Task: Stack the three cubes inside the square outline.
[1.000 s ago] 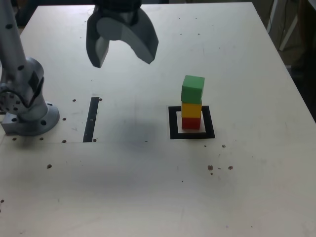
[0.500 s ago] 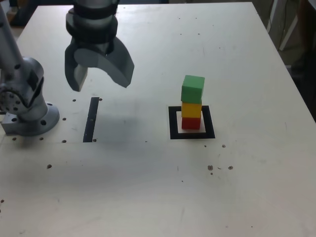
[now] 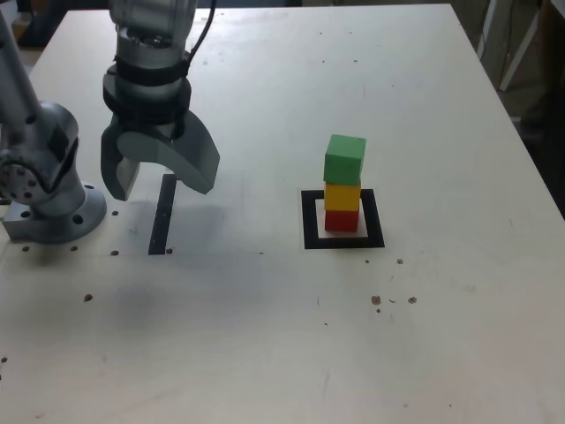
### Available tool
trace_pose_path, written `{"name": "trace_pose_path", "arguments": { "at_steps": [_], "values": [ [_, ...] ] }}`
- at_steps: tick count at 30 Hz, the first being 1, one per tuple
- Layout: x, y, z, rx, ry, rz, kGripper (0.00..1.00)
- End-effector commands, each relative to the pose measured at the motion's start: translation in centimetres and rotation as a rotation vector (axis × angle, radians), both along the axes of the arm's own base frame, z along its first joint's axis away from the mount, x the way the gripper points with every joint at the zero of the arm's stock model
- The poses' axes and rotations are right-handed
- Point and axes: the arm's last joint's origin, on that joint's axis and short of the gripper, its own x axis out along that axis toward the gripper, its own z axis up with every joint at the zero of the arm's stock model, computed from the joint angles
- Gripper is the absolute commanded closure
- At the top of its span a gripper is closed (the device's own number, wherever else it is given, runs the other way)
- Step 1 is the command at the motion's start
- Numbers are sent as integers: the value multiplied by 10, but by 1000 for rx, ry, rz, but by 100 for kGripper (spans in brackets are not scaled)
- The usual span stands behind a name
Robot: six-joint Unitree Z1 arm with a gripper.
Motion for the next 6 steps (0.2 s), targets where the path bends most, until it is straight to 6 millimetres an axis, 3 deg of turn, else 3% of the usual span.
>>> {"name": "trace_pose_path", "arguments": {
  "at_steps": [1,6],
  "values": [
    [-1,0,0,-3,-9,5,0],
    [-3,0,-2,-9,-17,6,0]
  ]
}}
